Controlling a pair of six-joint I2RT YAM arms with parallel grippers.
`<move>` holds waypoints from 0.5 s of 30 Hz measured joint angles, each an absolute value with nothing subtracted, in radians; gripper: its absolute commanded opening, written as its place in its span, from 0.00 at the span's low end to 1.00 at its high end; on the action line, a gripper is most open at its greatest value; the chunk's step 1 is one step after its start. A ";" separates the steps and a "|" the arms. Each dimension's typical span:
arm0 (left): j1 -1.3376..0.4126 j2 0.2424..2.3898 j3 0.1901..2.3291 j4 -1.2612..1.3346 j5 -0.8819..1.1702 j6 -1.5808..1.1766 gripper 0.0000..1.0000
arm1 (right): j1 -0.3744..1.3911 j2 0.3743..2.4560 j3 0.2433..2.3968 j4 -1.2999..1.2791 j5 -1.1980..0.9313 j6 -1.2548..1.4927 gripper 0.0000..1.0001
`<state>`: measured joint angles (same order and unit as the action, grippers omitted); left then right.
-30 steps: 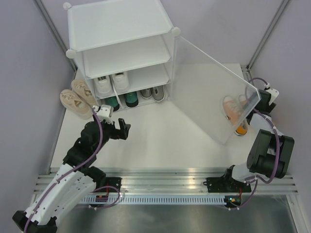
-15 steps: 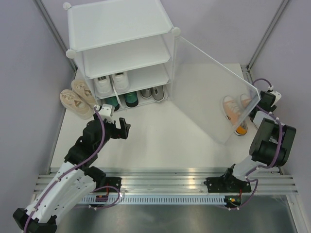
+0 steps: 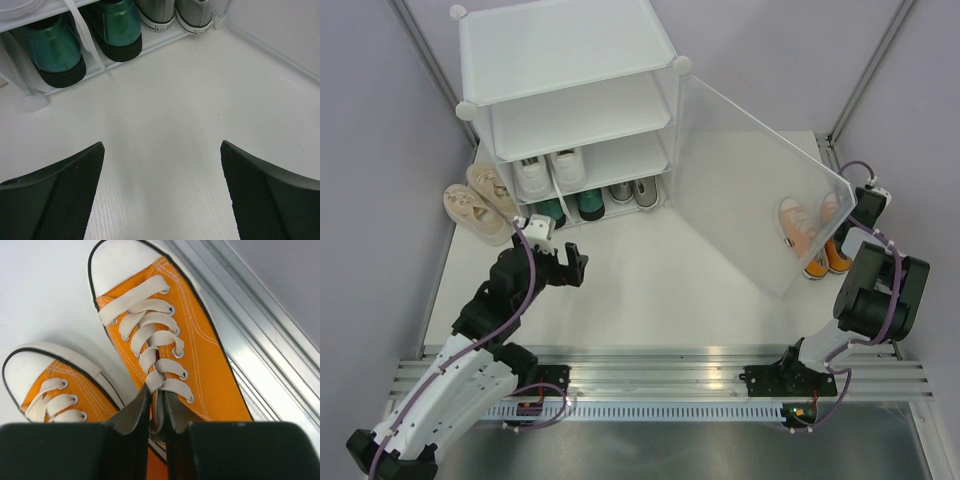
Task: Place and organize the shoes in the shoe cabinet
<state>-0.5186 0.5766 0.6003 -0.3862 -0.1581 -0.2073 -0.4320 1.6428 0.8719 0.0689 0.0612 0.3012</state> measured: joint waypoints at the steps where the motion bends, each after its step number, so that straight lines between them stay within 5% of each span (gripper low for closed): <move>1: -0.519 0.575 0.600 -0.387 -0.158 -0.207 1.00 | -0.431 1.638 0.872 0.063 0.054 0.301 0.19; 3: -0.519 0.572 0.600 -0.387 -0.158 -0.207 1.00 | -0.426 1.627 0.872 0.047 0.041 0.300 0.21; 12: -0.519 0.550 0.600 -0.386 -0.157 -0.207 1.00 | -0.408 1.610 0.876 -0.033 -0.030 0.321 0.66; 15: -0.519 0.545 0.600 -0.386 -0.158 -0.207 1.00 | -0.409 1.594 0.876 -0.054 -0.030 0.331 0.71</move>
